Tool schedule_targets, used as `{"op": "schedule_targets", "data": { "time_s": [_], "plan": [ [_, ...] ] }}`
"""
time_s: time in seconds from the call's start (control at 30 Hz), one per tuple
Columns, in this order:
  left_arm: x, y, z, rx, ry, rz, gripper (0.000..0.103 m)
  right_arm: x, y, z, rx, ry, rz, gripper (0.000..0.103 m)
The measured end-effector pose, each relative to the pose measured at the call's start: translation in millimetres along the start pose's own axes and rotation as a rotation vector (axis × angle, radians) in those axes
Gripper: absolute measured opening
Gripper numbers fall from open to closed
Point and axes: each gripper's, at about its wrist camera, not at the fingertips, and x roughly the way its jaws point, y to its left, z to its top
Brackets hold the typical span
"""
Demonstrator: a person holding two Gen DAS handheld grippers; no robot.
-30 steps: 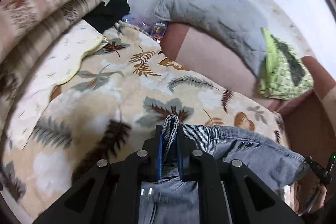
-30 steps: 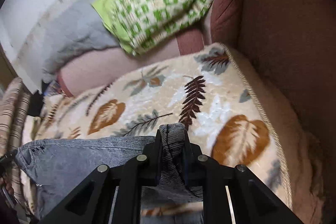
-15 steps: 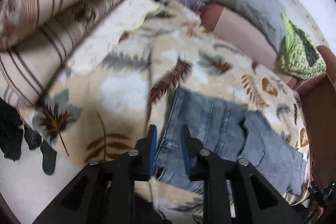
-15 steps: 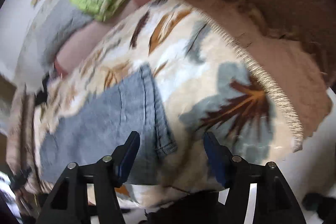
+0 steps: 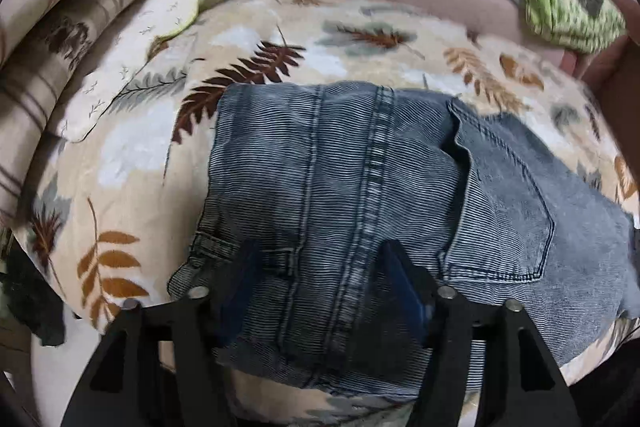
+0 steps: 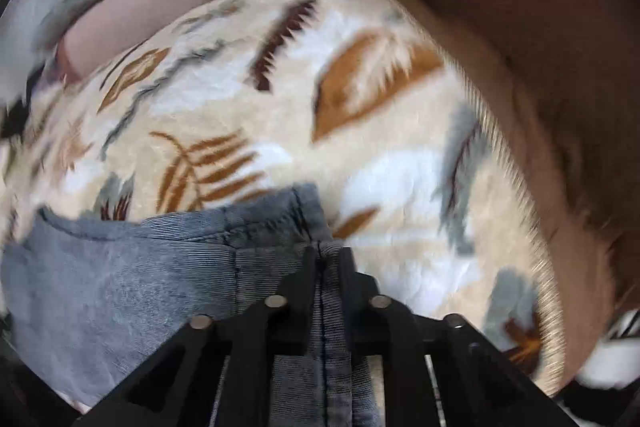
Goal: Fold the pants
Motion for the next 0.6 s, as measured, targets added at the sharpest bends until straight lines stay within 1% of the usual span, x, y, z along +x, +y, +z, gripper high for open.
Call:
{"op": "schedule_targets", "data": {
  "time_s": [0.03, 0.13, 0.17, 0.23, 0.27, 0.3, 0.33, 0.37, 0.4, 0.47, 0.53, 0.57, 0.6],
  "plan": [
    [1.5, 1.8, -0.9, -0.001, 0.002, 0.008, 0.078, -12.6, 8.7, 2.7, -0.045, -0.044, -0.037, 0.004],
    [3.5, 7.4, -0.9, -0.022, 0.002, -0.011, 0.080, -34.8, 16.1, 16.3, -0.070, -0.149, -0.083, 0.004],
    [3.5, 6.1, -1.6, -0.017, 0.000, -0.008, 0.080, -34.9, 15.5, 22.0, -0.056, -0.161, -0.084, 0.004],
    [3.2, 4.6, -2.5, -0.013, -0.006, 0.001, 0.081, -23.7, 15.3, 29.8, -0.033, -0.153, -0.073, 0.004],
    [4.0, 5.7, -2.3, -0.016, -0.003, 0.000, 0.081, -4.2, 13.9, 29.3, -0.043, -0.125, -0.061, 0.005],
    [2.6, 5.1, -2.2, -0.022, 0.003, -0.003, 0.081, 13.4, 13.2, 28.5, -0.047, -0.070, -0.064, 0.006],
    [1.1, 5.6, -2.8, -0.032, 0.010, -0.007, 0.081, 34.2, 7.5, 23.5, -0.030, 0.004, -0.054, 0.006],
    [-2.5, 5.3, -0.3, -0.040, 0.006, -0.010, 0.080, 30.6, 1.7, 18.1, -0.008, -0.040, -0.039, 0.011],
    [-10.6, 4.4, 1.2, -0.047, -0.019, -0.017, 0.080, 24.0, -2.2, 15.6, 0.012, -0.063, -0.039, 0.013],
    [-29.5, -1.1, 7.4, -0.039, -0.081, -0.034, 0.080, 2.0, -11.7, 9.6, 0.056, -0.091, -0.037, 0.013],
    [-46.9, -10.1, 13.4, -0.023, -0.146, -0.052, 0.080, -20.3, -14.1, 3.9, 0.057, -0.126, -0.031, 0.013],
    [-55.3, -16.7, 16.4, -0.007, -0.180, -0.060, 0.081, -39.7, -9.9, -2.4, 0.054, -0.153, 0.012, 0.013],
    [-58.9, -21.5, 18.5, 0.006, -0.197, -0.064, 0.081, -49.6, -7.2, -7.1, 0.052, -0.159, 0.058, 0.013]
  ]
}}
